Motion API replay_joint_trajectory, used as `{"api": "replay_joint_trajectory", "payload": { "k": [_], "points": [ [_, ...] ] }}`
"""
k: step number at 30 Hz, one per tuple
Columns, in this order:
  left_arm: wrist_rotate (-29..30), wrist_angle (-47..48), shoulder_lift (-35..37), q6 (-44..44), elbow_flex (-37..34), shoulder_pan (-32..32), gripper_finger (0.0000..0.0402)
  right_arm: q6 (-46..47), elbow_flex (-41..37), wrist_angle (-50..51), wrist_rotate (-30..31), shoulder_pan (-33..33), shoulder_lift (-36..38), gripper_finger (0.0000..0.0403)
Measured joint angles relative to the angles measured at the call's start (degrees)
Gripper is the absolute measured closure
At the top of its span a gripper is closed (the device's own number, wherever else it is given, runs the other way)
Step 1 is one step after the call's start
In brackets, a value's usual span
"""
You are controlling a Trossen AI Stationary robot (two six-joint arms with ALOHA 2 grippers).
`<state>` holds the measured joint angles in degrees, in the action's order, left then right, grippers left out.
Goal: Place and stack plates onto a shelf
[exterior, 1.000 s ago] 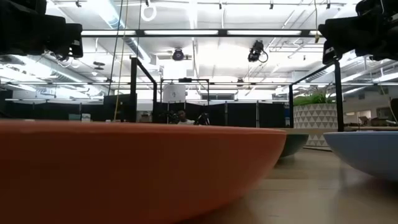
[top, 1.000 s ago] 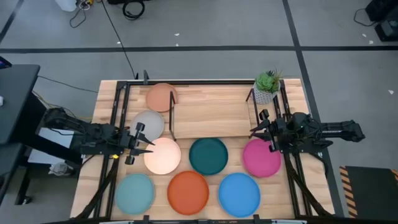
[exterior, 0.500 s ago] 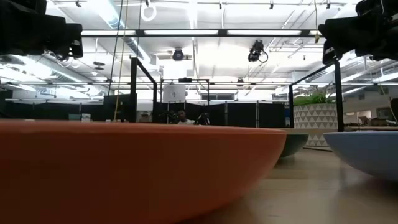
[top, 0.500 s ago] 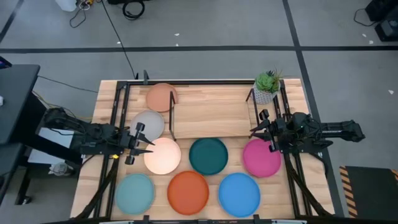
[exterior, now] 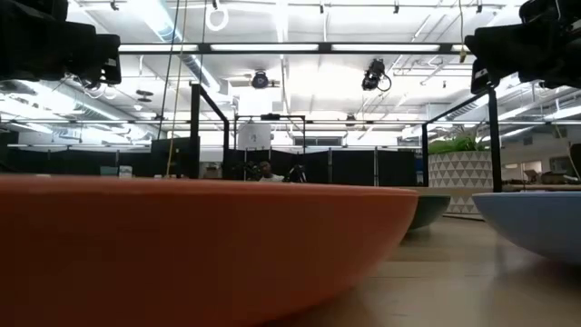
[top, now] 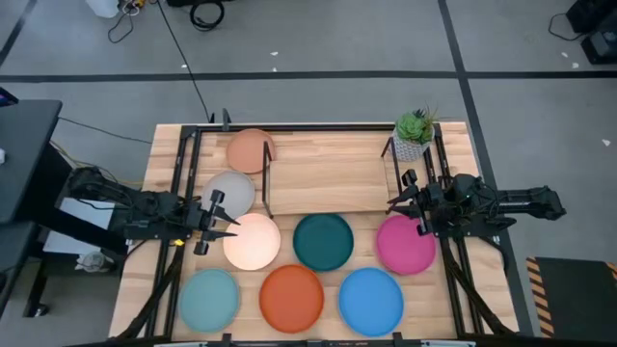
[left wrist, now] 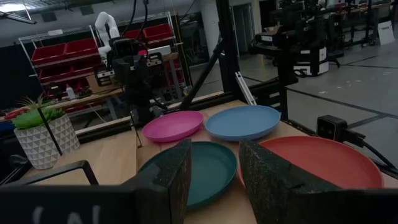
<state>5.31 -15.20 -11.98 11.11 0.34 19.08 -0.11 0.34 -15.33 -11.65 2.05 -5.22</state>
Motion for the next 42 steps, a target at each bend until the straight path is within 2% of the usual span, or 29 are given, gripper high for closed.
{"api": "replay_joint_trajectory", "payload": {
  "k": [8, 13, 20, 23, 25, 28, 32, 37, 42],
  "points": [
    [-0.01, -0.52, -0.01, -0.19, 0.02, 0.00, 0.0260, 0.01, 0.02, 0.02, 0.01, -0.01, 0.01, 0.0325],
    [-0.03, -2.42, -0.03, -11.37, 0.00, 0.10, 0.0260, -0.01, 0.00, -0.02, 0.00, 0.01, -0.01, 0.0325],
    [-0.75, -5.29, -0.01, -15.01, 0.01, 0.54, 0.0260, -0.62, 0.00, -6.80, -0.03, -0.01, -0.01, 0.0325],
    [-0.75, -5.98, -0.03, -17.60, 0.02, 0.82, 0.0260, 3.24, 0.00, -10.30, -0.12, -0.05, 0.01, 0.0325],
    [-0.75, -7.48, -0.01, -19.77, 0.02, 0.82, 0.0260, 9.04, 0.00, -11.50, -0.04, -0.05, 0.01, 0.0325],
    [-0.70, -9.29, -0.01, -20.72, 0.01, 0.82, 0.0260, 13.63, 0.00, -10.28, -0.68, -0.16, -1.04, 0.0325],
    [1.03, -12.10, -0.01, -20.72, 0.00, 0.67, 0.0260, 15.91, 0.90, -6.54, -2.71, -2.46, -6.10, 0.0325],
    [5.35, -15.00, -0.01, -20.72, 0.01, 0.62, 0.0260, 15.12, 4.49, -4.86, 3.22, -9.36, -15.29, 0.0325],
    [6.31, -15.36, -0.01, -20.98, 0.00, 0.62, 0.0260, 12.59, 10.97, 3.66, 16.41, -16.00, -22.24, 0.0325]
  ]
}}
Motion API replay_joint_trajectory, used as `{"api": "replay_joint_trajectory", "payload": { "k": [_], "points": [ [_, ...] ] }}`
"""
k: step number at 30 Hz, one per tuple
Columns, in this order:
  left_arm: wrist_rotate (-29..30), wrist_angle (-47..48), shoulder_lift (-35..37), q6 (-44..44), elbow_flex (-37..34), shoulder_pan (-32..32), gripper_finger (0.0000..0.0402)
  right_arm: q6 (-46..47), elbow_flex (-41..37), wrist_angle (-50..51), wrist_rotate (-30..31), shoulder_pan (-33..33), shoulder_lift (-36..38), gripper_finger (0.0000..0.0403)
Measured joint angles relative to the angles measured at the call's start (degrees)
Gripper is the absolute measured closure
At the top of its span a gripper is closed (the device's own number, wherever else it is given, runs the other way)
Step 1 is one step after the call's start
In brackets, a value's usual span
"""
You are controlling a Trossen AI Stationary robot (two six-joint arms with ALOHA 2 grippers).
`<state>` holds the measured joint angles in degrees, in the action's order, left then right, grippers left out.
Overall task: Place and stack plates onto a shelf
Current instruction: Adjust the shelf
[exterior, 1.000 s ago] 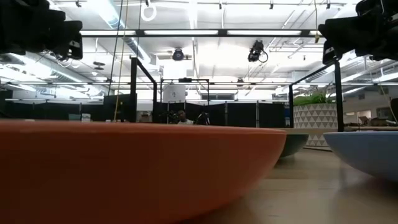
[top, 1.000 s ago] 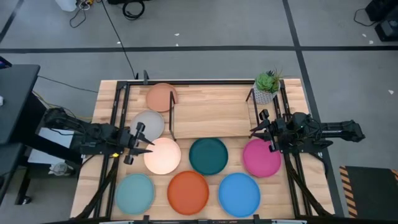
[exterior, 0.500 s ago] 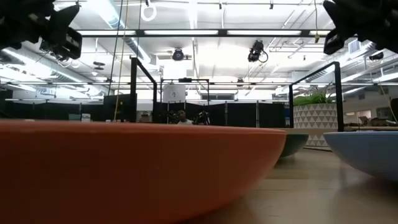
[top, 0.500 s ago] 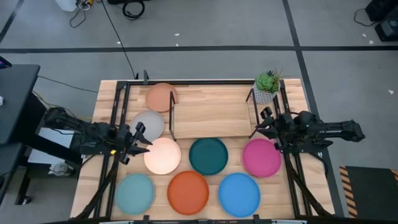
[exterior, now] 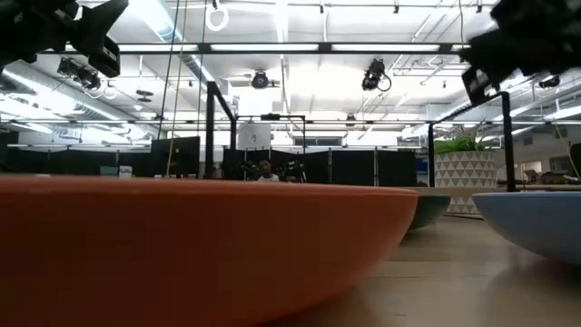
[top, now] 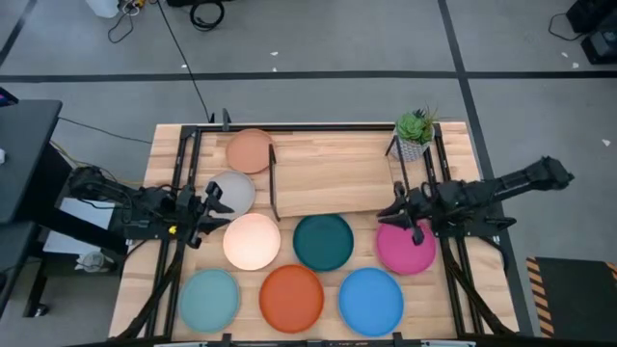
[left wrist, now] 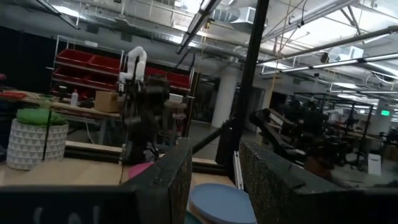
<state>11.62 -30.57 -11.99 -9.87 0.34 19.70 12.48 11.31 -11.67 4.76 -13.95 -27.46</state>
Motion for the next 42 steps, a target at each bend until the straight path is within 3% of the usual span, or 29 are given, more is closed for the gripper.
{"api": "replay_joint_trajectory", "payload": {
  "k": [4, 8, 15, 21, 25, 34, 42],
  "points": [
    [-0.02, 0.45, 0.00, -0.02, 0.01, 0.19, 0.0260, -3.38, 5.27, 7.43, 9.14, -4.28, -5.78, 0.0326],
    [-0.03, 0.51, 0.00, -0.02, 0.00, 0.18, 0.0260, -7.74, 11.19, 7.32, 14.41, -6.38, -10.02, 0.0326],
    [-0.42, 1.76, 0.00, -0.04, 0.01, 0.18, 0.0260, -7.51, 23.47, 18.91, 14.15, -6.76, -16.79, 0.0326],
    [-1.74, 5.81, 0.01, -0.37, 0.02, 0.18, 0.0260, -1.70, 33.13, 33.86, 14.87, -9.23, -27.58, 0.0326],
    [2.10, 12.61, -1.69, -3.09, 2.04, 0.09, 0.0260, 3.33, 39.23, 43.44, 17.32, -10.78, -34.75, 0.0326],
    [3.86, 14.92, -20.94, -8.97, 7.79, 4.60, 0.0260, 13.34, 46.22, 53.57, 18.71, -13.89, -44.47, 0.0326],
    [13.10, 14.34, -38.78, -9.50, 14.13, 4.47, 0.0260, 18.95, 43.44, 61.15, 20.02, -10.92, -50.52, 0.0326]
  ]
}}
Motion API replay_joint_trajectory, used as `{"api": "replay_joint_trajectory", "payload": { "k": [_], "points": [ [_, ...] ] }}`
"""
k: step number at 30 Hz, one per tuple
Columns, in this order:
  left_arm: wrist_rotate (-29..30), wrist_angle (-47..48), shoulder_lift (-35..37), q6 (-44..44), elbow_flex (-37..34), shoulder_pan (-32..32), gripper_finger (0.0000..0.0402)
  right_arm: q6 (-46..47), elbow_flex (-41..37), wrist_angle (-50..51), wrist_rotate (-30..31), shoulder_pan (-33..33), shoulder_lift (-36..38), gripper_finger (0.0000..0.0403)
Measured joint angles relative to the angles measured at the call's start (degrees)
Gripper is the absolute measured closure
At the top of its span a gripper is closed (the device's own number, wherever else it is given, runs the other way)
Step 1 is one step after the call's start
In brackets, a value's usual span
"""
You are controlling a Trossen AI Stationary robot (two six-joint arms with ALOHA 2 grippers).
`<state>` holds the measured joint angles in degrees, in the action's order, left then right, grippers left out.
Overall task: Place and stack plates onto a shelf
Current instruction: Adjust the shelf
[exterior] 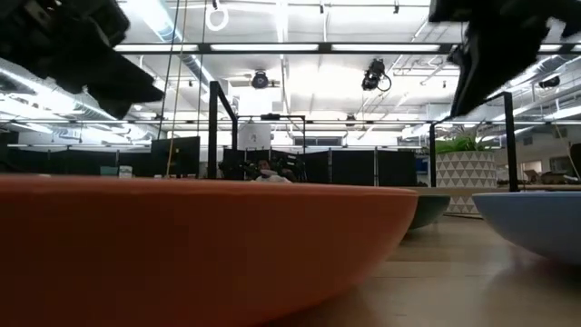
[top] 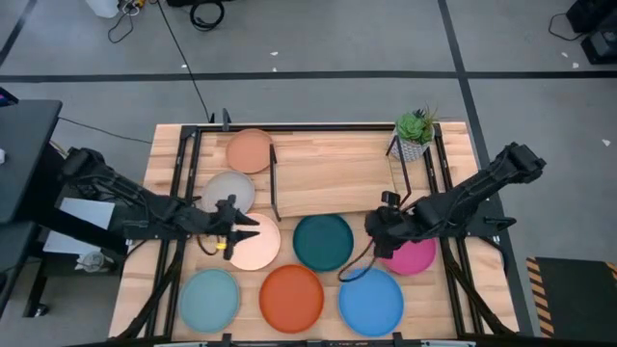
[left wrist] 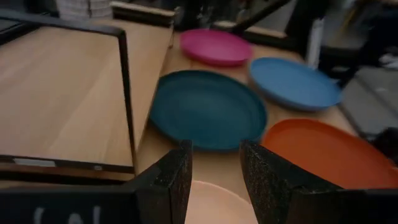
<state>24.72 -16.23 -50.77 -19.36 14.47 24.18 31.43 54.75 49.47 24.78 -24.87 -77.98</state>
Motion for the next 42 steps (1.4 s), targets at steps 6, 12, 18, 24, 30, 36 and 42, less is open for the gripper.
{"api": "replay_joint_trajectory", "payload": {
  "k": [6, 12, 18, 24, 30, 36, 42],
  "points": [
    [-0.45, -0.26, -11.56, -1.48, 5.82, -0.96, 0.0260, 0.78, -0.08, 5.23, -6.81, 2.36, -3.98, 0.0326],
    [-3.91, -0.28, -20.57, -0.16, 11.99, -0.65, 0.0260, 4.14, -0.08, 14.00, -12.05, 2.98, -5.63, 0.0326],
    [-0.66, -0.25, -25.37, 2.83, 14.81, -1.28, 0.0260, -0.03, -0.05, 22.64, -13.96, 2.41, -9.61, 0.0326],
    [3.47, 2.10, -26.99, 3.29, 14.81, -3.57, 0.0260, -3.26, -0.08, 30.03, -10.56, 2.39, -15.12, 0.0326],
    [6.83, 2.99, -27.05, 3.70, 14.83, -6.15, 0.0260, -5.79, -0.08, 31.69, -4.82, 3.31, -18.47, 0.0326],
    [10.12, 3.92, -27.03, 5.06, 14.83, -8.74, 0.0260, -7.04, -0.08, 31.47, -0.38, 5.64, -19.40, 0.0326],
    [14.23, 5.22, -27.01, 5.06, 14.83, -11.08, 0.0260, -7.33, -0.07, 31.39, 3.40, 8.37, -19.40, 0.0326]
  ]
}}
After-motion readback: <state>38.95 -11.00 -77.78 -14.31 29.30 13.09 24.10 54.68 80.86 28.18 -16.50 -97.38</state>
